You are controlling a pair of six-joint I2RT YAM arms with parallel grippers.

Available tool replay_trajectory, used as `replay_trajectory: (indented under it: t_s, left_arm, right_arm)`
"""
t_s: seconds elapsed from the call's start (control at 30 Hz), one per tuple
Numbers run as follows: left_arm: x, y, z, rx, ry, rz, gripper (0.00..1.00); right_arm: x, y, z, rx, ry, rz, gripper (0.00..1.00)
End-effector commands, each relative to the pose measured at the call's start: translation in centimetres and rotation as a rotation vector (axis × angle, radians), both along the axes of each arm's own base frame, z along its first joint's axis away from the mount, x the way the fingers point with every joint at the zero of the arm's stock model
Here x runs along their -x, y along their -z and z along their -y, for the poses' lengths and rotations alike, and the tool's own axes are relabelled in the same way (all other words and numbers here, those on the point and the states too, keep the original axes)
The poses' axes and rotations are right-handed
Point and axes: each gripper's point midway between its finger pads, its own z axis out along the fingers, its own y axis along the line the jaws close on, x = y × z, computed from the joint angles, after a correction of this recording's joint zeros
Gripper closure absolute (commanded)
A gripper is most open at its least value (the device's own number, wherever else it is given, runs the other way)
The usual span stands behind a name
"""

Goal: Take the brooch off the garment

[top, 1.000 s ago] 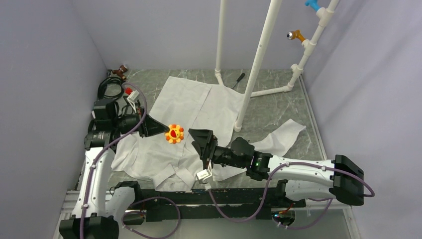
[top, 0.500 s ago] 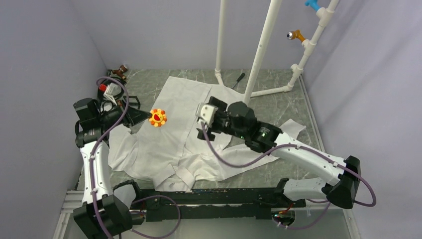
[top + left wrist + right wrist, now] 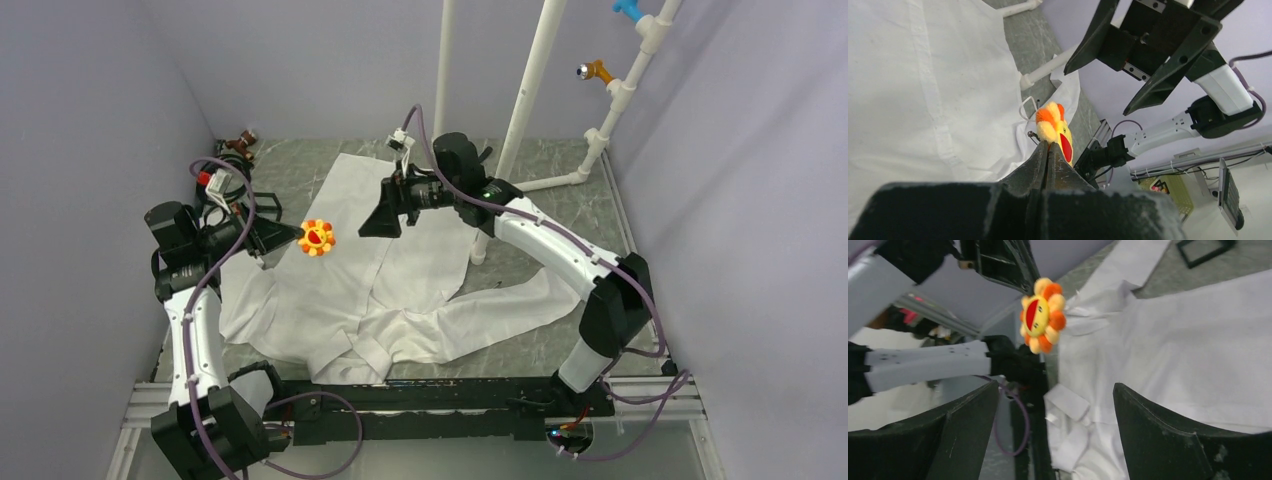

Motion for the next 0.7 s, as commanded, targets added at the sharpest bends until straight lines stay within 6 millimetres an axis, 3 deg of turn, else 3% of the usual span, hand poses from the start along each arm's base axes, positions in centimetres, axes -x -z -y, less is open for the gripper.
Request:
replay_trajectory:
  t_s: [0.0, 0.33, 0.67]
  left_arm:
    - [1.7, -1.5, 1.2, -0.003, 0.077, 0.067, 1.00]
    - [2.9, -2.3, 3.2, -0.012, 0.138, 0.096, 1.00]
    - [2.7, -2.2, 3.9, -0.034, 0.159, 0.097, 1.00]
  right_arm:
    - [2.4, -5.8, -2.4, -0.193, -0.134, -0.147, 0.15]
    - [3.9, -3.2, -4.9, -0.164, -0.178, -0.231, 0.21]
    - [4.1, -3.5, -5.2, -0.193, -0.206, -0.244, 0.68]
